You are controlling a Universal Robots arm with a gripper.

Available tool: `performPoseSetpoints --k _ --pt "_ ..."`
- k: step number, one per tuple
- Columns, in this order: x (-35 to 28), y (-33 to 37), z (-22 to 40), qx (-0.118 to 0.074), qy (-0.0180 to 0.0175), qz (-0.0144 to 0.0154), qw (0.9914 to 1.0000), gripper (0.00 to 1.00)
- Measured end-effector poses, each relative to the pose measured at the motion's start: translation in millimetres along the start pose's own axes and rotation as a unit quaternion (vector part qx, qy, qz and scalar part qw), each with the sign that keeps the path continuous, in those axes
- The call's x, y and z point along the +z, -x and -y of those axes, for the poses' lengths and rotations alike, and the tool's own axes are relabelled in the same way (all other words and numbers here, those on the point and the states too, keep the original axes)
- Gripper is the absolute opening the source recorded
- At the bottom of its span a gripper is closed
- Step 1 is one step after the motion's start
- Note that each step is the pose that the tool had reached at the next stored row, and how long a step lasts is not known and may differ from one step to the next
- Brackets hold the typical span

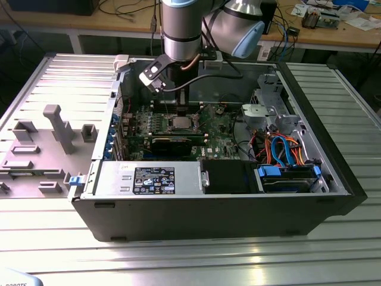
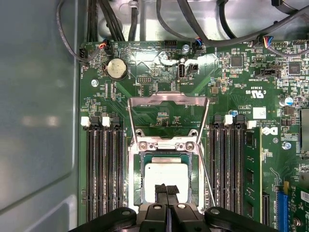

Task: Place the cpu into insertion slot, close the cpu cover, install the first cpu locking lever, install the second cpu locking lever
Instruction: 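Place the cpu into insertion slot, then close the cpu cover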

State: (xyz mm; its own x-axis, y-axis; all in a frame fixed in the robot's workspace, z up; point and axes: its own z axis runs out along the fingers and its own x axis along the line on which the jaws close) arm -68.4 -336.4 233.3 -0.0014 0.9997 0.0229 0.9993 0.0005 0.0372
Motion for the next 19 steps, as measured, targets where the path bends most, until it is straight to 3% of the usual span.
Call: performPoseSetpoints --k 3,12,19 --pt "-4.0 -0.1 -0.1 0.0 -0.0001 0.0001 1.0 0.11" --pt "-5.3 -0.1 -0.2 0.0 -0.0001 0.0002 1.0 0.11" --pt "-10.9 -0.2 -0.4 0.0 -0.0001 0.0002 1.0 0.11"
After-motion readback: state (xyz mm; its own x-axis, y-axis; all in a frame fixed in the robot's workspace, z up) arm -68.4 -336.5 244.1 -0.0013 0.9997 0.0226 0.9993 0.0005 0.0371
